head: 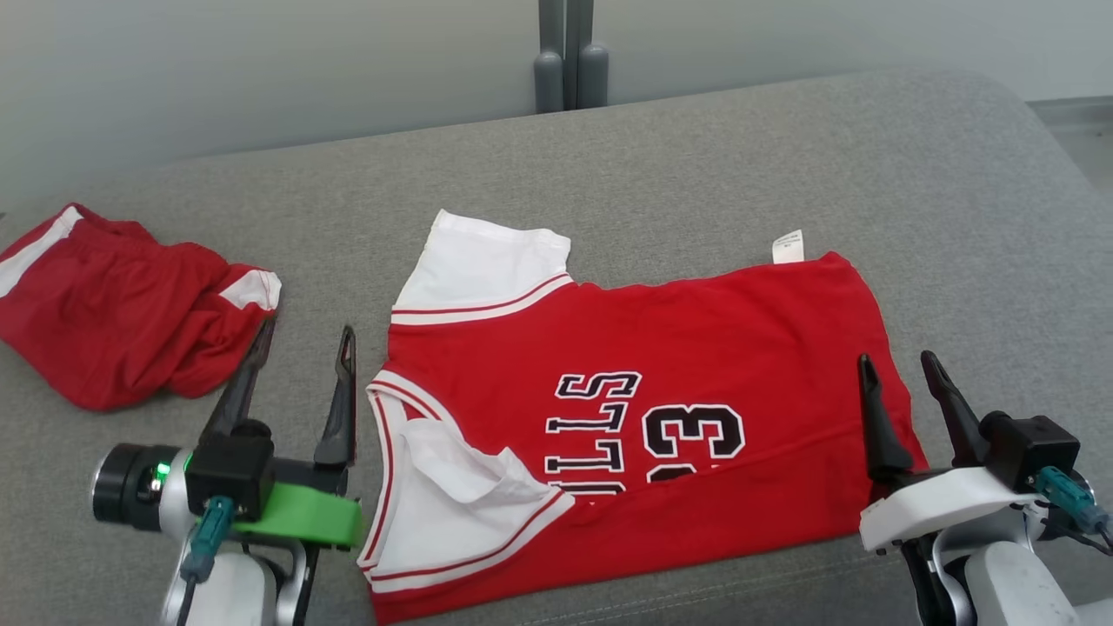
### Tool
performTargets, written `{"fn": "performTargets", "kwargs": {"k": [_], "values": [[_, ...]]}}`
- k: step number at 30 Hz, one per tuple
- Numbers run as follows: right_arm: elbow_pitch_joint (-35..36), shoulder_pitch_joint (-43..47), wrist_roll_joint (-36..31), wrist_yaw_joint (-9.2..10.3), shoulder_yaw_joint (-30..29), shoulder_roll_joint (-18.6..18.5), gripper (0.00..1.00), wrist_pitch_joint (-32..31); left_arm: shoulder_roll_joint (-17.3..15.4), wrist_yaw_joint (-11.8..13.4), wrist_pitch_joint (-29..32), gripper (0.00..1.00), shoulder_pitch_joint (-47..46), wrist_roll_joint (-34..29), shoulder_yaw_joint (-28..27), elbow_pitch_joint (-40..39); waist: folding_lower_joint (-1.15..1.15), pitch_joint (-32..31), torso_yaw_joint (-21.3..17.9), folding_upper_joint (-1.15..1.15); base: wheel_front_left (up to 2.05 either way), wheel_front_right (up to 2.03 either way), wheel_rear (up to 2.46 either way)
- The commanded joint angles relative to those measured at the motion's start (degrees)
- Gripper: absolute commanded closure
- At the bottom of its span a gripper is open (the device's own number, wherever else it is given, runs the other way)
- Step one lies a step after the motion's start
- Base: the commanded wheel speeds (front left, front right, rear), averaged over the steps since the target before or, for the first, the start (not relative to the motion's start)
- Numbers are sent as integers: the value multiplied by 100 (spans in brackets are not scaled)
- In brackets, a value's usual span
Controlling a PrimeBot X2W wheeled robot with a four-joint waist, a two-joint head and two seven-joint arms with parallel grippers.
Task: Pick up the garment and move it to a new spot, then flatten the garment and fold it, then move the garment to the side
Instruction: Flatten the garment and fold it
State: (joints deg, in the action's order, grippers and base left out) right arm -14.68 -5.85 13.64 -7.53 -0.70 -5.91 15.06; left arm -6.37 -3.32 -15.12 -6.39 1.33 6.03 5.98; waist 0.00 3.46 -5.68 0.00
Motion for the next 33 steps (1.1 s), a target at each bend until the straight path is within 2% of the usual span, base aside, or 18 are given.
{"fn": "performTargets", "kwargs": {"k": [1,10,14,20,21,27,33], "values": [[-26,-112,-2,8,34,22,0,24,-115,-90,5,0,-275,-61,51,146,0,168,-201,0,0,0,0],[-2,-609,166,7,316,124,0,25,-617,-362,44,0,-1693,120,346,1158,0,691,-742,0,0,0,0],[54,-829,217,7,455,167,0,25,-843,-406,175,0,-2390,441,597,1623,0,971,-967,0,0,0,0],[138,-1106,288,7,638,250,0,25,-1415,-409,542,0,-3365,1379,1423,2157,0,1371,-1272,0,0,0,0],[138,-1106,288,7,638,250,0,25,-1415,-409,542,0,-3365,1379,1423,2157,0,1371,-1272,0,0,0,0],[257,-1351,377,8,761,282,0,25,-2033,-410,973,0,-4214,2234,2268,2580,0,1766,-1526,0,0,0,0],[334,-1518,459,7,841,299,0,25,-2420,-412,1312,0,-4857,2831,3049,3037,0,2111,-1740,0,0,0,0]]}}
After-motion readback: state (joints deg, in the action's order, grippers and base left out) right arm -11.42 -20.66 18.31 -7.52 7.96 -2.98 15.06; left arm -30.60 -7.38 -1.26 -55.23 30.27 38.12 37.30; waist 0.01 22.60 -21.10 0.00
